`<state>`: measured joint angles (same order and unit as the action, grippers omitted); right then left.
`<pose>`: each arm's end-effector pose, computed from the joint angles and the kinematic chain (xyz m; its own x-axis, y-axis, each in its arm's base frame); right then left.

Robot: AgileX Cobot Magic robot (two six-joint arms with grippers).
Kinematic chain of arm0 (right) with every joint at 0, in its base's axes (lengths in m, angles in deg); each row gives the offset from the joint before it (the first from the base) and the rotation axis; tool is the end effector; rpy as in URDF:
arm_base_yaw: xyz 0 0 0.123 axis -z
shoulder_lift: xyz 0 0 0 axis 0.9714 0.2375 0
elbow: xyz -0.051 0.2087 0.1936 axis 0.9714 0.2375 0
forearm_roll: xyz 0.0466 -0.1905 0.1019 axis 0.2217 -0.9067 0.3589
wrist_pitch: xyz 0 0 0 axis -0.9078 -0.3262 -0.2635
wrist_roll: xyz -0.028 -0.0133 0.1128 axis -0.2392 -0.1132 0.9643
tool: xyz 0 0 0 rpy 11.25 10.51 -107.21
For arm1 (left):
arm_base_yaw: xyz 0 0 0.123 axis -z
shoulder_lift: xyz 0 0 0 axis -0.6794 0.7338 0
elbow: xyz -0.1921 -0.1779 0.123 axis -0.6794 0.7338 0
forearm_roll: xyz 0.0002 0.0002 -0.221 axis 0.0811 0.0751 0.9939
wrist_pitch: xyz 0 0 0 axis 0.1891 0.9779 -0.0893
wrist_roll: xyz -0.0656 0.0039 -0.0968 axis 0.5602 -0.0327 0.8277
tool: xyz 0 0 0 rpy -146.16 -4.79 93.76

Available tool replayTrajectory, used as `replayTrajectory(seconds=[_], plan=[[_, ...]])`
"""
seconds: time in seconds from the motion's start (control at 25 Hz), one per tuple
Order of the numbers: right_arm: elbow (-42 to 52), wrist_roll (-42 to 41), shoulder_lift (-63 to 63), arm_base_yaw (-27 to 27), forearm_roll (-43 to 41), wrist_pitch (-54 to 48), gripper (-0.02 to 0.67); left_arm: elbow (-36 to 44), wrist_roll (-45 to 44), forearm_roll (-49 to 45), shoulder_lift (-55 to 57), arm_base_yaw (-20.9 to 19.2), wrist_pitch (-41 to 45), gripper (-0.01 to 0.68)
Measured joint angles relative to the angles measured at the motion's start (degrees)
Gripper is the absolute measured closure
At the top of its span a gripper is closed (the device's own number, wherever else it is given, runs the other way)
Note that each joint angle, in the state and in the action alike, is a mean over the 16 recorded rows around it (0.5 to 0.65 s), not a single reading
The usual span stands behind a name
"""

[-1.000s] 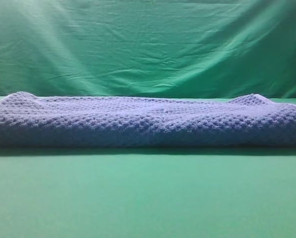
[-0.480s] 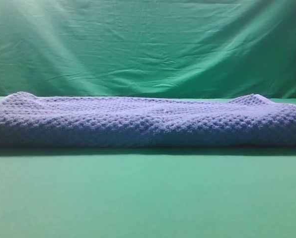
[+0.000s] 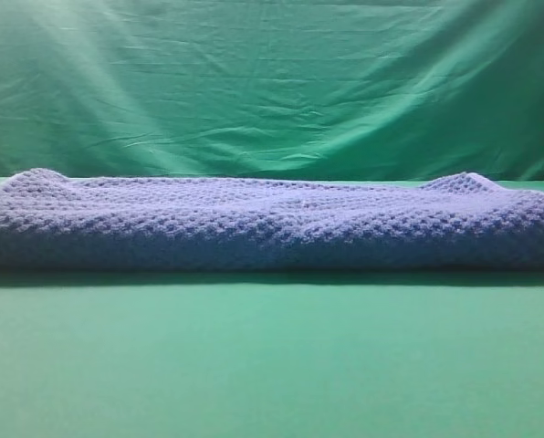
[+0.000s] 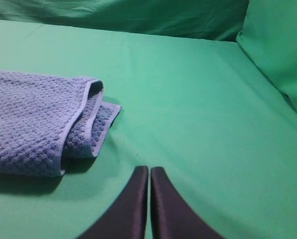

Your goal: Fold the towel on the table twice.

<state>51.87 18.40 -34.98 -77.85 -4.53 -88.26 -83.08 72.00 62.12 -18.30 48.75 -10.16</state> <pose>0.0415 0.0100 0.1648 -0.2738 -0.1594 -0.9485 -0.1431 0.9819 -0.1237 0.0416 -0.0100 0.1718 -0.2692 -0.1021 -0.9577 0.1165 0.9836 -0.1376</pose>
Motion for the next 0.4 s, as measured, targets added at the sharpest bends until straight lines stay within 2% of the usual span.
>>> replayTrajectory(seconds=[0.4], plan=[[0.0,0.0,0.0,0.0,0.0,0.0,0.649,0.0,0.0,0.0,0.0,0.0,0.0,0.673]])
